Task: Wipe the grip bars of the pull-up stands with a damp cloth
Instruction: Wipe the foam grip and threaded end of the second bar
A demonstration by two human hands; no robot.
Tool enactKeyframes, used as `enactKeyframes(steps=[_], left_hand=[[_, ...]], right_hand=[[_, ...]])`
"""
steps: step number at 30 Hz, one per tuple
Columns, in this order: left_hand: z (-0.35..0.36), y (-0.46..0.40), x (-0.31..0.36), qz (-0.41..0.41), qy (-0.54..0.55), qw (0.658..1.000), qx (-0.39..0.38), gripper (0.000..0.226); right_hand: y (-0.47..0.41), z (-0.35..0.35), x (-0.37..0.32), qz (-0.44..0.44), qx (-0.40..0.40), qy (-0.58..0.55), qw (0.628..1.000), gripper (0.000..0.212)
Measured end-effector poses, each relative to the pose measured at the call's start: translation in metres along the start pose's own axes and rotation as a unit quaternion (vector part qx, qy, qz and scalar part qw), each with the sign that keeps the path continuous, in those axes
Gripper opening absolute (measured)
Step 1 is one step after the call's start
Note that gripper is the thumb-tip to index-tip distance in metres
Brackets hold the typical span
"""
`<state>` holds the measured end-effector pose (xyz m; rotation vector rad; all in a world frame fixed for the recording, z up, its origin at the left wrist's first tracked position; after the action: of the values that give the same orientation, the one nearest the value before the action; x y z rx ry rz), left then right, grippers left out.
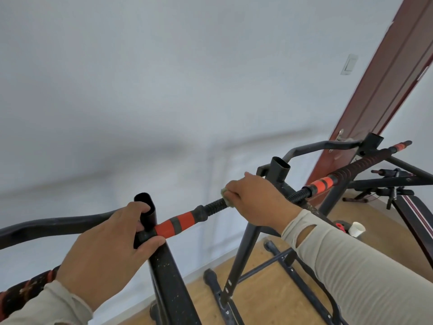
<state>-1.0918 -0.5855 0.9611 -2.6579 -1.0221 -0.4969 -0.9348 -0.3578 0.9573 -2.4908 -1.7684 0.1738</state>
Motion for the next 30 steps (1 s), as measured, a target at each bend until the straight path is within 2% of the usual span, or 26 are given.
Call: enactKeyframes(steps=[4,6,8,11,13,16,21,26,30], left_hand=[[-0.001,0.0,0.001,-0.004,-0.002,1.0,-0.005,0.059],[-0.001,0.001,0.001,-0.003,0.0,1.0,-0.003,0.058],[0.0,0.001,0.0,0.0,0.0,1.0,-0.001,0.056],[-0.001,0.001,0.0,0.002,0.0,1.0,0.003,0.056],[-0.002,0.001,0.001,0.003,0.003,1.0,0.007,0.055],[-0.001,0.0,0.0,0.002,0.003,1.0,0.009,0.054],[-0.001,0.001,0.004,0.012,-0.002,1.0,0.01,0.052],[-0.001,0.0,-0.002,0.011,-0.005,1.0,0.015,0.053],[-0.001,0.0,-0.002,0.013,-0.004,1.0,0.016,0.055]], right_hand=[[-0.009,0.013,-0.039,-0.085,0.042,-0.052,0.994,0.029],[-0.009,0.008,-0.04,-0.126,0.034,-0.019,0.991,0.027],[-0.01,0.0,-0.009,-0.092,-0.014,0.034,0.995,0.029],[-0.004,-0.013,0.026,-0.006,-0.048,0.039,0.998,0.037],[0.002,-0.006,0.006,-0.04,-0.007,0.034,0.999,0.039],[0.013,0.002,-0.025,-0.112,0.059,-0.042,0.991,0.036],[-0.01,0.007,-0.009,-0.083,0.017,-0.026,0.996,0.036],[-0.051,0.015,-0.013,0.009,-0.118,-0.077,0.99,0.036],[-0.023,0.005,-0.013,-0.026,-0.074,-0.104,0.991,0.037]])
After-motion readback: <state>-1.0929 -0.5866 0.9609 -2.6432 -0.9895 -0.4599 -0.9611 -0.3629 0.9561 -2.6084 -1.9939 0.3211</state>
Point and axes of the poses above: each hand's wrist, its own y-axis away from the middle knuckle, its own z-axis out of the palm, x = y × z, the point moved 7 cm from there along -y, towards the middle knuckle, and after that the axes turned 13 degrees about -z, right-handed, at the moved point
